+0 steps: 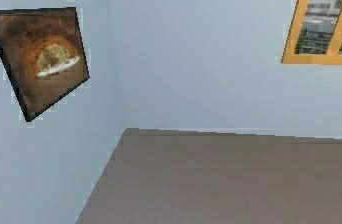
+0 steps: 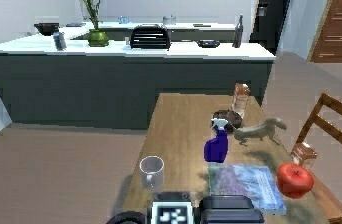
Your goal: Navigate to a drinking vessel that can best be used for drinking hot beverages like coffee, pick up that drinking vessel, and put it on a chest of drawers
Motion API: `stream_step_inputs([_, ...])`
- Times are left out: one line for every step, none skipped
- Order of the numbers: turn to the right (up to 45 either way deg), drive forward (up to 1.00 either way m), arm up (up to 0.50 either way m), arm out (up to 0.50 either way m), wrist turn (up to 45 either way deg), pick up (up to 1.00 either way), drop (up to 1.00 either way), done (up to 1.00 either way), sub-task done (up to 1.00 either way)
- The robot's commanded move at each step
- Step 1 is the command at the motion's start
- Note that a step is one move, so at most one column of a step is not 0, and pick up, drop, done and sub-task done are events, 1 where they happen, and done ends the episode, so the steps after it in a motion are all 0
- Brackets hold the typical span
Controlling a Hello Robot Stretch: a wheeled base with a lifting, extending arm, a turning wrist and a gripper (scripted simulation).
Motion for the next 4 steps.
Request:
stream_step_inputs([0.0, 0.00, 0.00, 0.24, 0.0, 0.00, 0.00, 0.00, 0.00])
stream_step_inputs([0.0, 0.00, 0.00, 0.00, 45.0, 0.00, 0.00, 0.00, 0.00])
stream_step_inputs([0.0, 0.00, 0.00, 0.00, 45.0, 0.00, 0.00, 0.00, 0.00])
stream_step_inputs([0.0, 0.00, 0.00, 0.00, 45.0, 0.00, 0.00, 0.00, 0.00])
